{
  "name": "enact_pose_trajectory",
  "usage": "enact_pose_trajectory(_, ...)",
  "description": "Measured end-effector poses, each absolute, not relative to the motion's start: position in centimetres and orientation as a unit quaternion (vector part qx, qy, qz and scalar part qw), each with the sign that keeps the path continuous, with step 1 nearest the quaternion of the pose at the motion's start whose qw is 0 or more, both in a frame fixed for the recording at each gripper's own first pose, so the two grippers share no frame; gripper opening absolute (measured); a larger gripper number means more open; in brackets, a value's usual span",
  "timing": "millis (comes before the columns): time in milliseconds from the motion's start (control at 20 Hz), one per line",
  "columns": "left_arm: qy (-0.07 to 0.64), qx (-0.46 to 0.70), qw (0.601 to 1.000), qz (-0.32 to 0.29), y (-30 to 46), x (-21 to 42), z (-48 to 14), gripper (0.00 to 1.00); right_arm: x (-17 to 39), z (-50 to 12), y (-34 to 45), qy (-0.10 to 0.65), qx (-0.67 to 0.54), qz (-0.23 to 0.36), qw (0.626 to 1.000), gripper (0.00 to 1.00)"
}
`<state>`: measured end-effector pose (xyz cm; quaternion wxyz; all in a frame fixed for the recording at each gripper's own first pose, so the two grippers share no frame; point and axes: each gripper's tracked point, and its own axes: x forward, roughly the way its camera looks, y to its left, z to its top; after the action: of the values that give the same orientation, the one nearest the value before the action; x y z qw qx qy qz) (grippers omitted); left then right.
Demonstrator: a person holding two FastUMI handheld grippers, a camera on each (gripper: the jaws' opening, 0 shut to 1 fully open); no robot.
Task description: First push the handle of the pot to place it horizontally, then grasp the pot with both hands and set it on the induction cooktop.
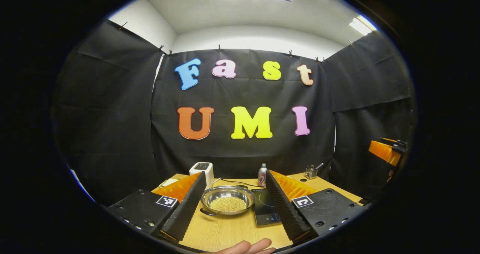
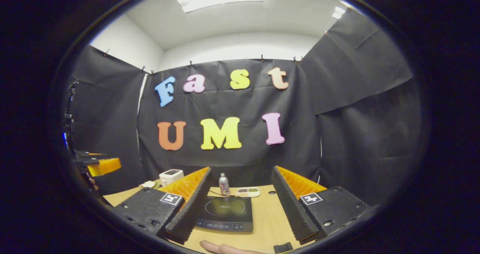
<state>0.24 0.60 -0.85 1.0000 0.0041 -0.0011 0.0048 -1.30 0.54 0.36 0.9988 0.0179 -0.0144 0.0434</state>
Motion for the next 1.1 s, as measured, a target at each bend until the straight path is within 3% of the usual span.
enact_pose_trajectory(600, 0.012, -0.019, 0.999, 0.045, 5.2, 1.4, -3.2, 0.95, 0.1, -1.1, -0.3, -0.014, 0.009, 0.025, 1.000, 0.97)
enact_pose_trajectory(850, -0.027, 0.014, 0.997, 0.064, 7.6, 3.2, -2.5, 0.94, 1.5, -2.2, 0.6, -0.006, 0.004, 0.033, 0.999, 0.97)
enact_pose_trajectory(1050, -0.041, 0.057, 0.995, 0.066, 7.8, 4.8, -3.8, 0.75, 2.9, -3.5, 0.8, -0.002, 0.000, 0.035, 0.999, 0.97)
enact_pose_trajectory(1100, -0.031, 0.052, 0.996, 0.066, 7.6, 5.3, -4.8, 0.60, 3.3, -3.7, 0.8, 0.000, 0.001, 0.034, 0.999, 0.98)
